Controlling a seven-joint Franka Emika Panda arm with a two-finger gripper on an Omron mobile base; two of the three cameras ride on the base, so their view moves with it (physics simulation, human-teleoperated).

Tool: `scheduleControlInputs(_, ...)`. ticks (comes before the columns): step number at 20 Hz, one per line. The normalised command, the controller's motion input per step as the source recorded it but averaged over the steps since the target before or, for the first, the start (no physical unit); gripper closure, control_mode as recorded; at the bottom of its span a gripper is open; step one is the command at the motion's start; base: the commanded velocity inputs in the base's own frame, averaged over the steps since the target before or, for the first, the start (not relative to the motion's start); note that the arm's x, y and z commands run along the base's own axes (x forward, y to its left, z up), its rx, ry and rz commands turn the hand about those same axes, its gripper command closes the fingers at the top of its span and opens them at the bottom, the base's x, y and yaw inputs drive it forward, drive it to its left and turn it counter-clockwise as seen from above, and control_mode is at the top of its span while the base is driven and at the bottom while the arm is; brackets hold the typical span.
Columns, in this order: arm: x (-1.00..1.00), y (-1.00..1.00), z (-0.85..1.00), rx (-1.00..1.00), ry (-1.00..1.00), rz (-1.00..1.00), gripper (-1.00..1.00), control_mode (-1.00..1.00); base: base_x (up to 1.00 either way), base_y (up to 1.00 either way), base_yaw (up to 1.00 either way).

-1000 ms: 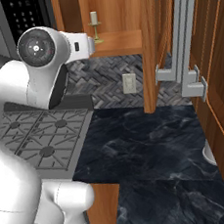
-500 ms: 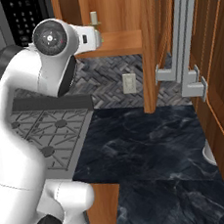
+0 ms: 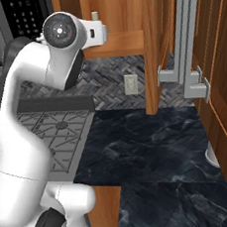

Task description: Get the candle and the wine from the cabinet and move them to the dining counter.

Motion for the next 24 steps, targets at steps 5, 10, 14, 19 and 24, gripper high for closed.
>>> scheduleControlInputs(5, 0.1, -0.11, 0.02, 0.0, 0.0, 0.0, -1.0, -1.0, 0.0, 0.0, 0.0)
scheduleControlInputs(10, 0.25, -0.03, 0.0, 0.0, 0.0, 0.0, -1.0, -1.0, 0.0, 0.0, 0.0)
scheduleControlInputs(14, 0.2, -0.08, 0.0, 0.0, 0.0, 0.01, -1.0, -1.0, 0.0, 0.0, 0.0)
scheduleControlInputs(19, 0.25, -0.13, 0.0, 0.0, 0.0, 0.01, -1.0, -1.0, 0.0, 0.0, 0.0)
scheduleControlInputs(24, 0.35, -0.11, 0.01, 0.0, 0.0, 0.0, -1.0, -1.0, 0.0, 0.0, 0.0)
